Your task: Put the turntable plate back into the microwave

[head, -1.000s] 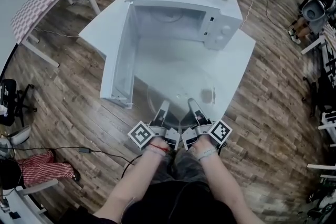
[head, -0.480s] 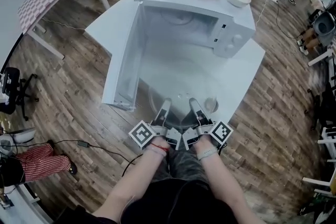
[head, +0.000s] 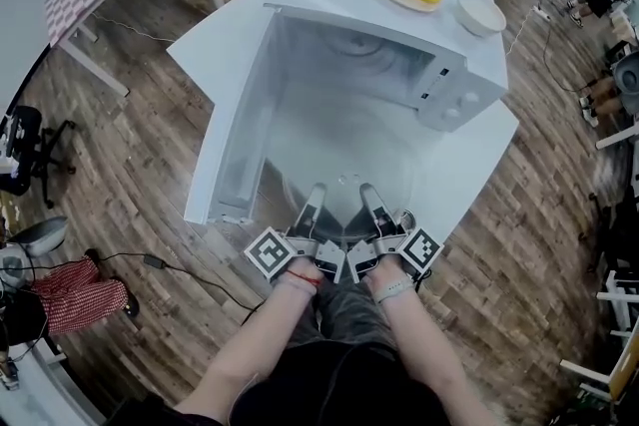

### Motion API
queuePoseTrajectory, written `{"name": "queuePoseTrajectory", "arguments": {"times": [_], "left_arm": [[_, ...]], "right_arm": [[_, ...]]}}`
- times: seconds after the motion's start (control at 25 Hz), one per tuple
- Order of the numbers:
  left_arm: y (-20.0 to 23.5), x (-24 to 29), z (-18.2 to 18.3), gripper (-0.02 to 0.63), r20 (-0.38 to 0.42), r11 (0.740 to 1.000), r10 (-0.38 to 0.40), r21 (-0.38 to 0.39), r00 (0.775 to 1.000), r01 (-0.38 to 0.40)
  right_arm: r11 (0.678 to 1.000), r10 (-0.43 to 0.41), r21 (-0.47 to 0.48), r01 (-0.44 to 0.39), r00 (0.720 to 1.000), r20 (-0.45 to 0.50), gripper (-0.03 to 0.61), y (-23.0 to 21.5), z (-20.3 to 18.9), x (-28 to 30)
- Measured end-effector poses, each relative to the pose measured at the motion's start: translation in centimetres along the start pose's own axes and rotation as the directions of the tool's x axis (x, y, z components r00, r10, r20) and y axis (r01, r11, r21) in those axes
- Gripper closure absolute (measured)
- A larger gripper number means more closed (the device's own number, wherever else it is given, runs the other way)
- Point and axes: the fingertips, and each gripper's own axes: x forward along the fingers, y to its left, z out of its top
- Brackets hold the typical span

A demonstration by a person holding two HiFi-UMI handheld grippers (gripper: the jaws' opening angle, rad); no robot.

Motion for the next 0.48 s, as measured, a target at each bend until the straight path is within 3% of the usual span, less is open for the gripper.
{"name": "queuePoseTrajectory", "arguments": {"times": [0.48], "left_arm": [[0.2, 3.1, 1.7, 0.584, 0.038, 1.000, -0.004, 0.014, 0.999, 0.003]], "right_arm": [[1.000, 0.019, 0.004, -0.019, 0.999, -0.038, 0.535, 0.1, 1.6, 3.7]]}}
